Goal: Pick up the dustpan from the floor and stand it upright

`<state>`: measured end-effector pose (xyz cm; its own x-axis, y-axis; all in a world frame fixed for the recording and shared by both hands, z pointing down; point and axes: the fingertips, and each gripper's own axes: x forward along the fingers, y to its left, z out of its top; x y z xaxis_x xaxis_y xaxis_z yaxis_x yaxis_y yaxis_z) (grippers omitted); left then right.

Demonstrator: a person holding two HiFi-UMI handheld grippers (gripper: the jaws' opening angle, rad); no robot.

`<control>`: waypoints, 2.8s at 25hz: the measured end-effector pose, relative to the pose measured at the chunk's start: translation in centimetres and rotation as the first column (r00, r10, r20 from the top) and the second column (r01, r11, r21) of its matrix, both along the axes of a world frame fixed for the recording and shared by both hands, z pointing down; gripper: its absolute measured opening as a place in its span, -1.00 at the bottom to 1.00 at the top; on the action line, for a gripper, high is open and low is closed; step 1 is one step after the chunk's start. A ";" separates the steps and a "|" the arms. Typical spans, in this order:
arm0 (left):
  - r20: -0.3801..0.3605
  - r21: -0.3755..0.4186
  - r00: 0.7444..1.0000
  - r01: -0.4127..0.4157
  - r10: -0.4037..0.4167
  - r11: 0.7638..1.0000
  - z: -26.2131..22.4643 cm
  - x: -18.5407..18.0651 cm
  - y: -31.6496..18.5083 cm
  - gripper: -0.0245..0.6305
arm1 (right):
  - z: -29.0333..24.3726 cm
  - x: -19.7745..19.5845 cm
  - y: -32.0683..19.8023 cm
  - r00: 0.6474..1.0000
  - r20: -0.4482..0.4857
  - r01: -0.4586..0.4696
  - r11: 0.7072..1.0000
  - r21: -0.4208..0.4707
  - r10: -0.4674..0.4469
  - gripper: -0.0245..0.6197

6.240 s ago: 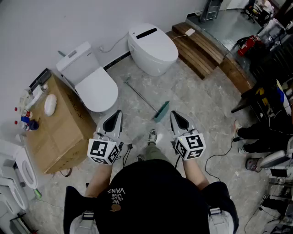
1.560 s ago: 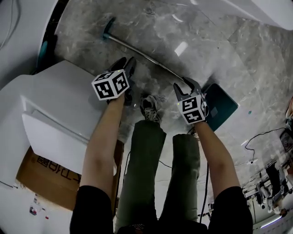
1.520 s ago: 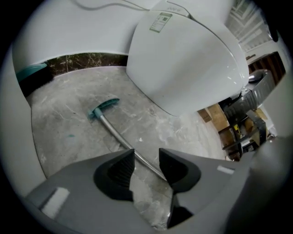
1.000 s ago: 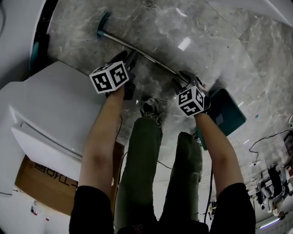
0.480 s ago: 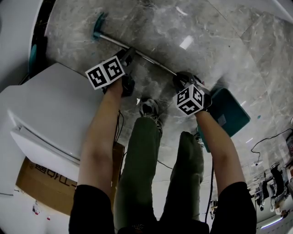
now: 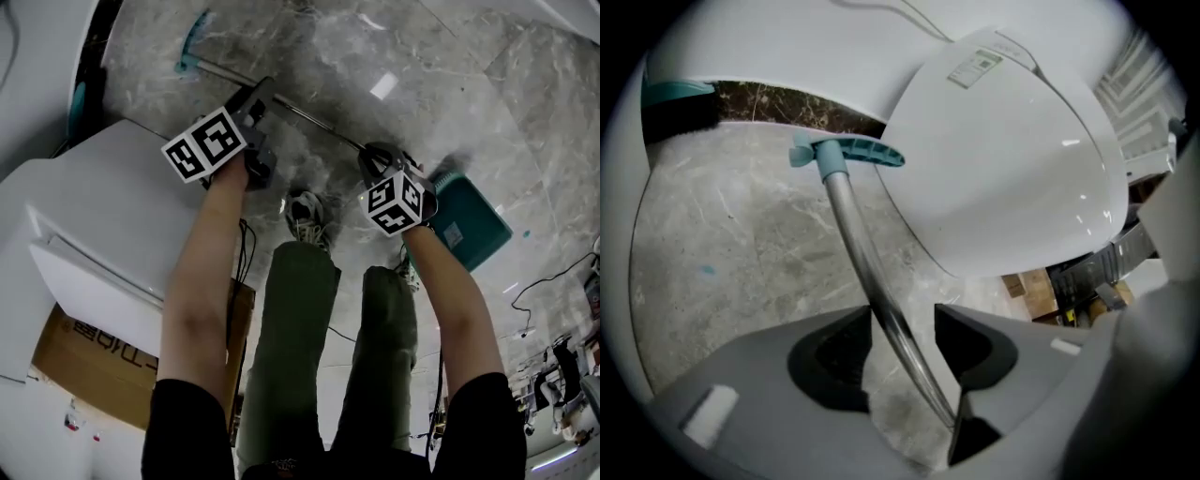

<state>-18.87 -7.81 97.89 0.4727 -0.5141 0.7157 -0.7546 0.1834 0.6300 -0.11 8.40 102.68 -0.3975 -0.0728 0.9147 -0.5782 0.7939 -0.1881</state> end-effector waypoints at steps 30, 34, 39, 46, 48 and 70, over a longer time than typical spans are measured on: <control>0.067 0.308 0.989 -0.144 0.129 0.940 -25.6 13.0 2.6 -0.49 | -32.1 8.4 -3.6 0.902 0.337 -0.341 0.924 0.170 0.271 -0.54; 0.107 0.320 0.988 -0.136 0.107 0.938 -28.3 14.4 3.4 -0.50 | -37.9 10.3 -4.1 0.866 0.395 -0.405 0.894 0.193 0.307 -0.54; 0.158 0.377 0.978 -0.186 0.135 0.907 -32.5 15.9 3.2 -0.50 | -43.5 12.4 -4.4 0.851 0.425 -0.434 0.870 0.235 0.310 -0.54; 0.238 0.422 0.957 -0.255 0.166 0.870 -37.0 15.4 1.9 -0.50 | -48.9 12.8 -5.0 0.823 0.469 -0.475 0.840 0.260 0.320 -0.54; 0.259 0.432 0.953 -0.262 0.160 0.863 -38.0 14.2 1.3 -0.50 | -49.8 12.1 -5.4 0.816 0.478 -0.485 0.833 0.264 0.324 -0.54; 0.475 0.474 0.878 -0.316 0.064 0.822 -43.4 -8.3 -8.4 -0.50 | -54.5 -4.8 -15.2 0.793 0.548 -0.478 0.830 0.287 0.267 -0.54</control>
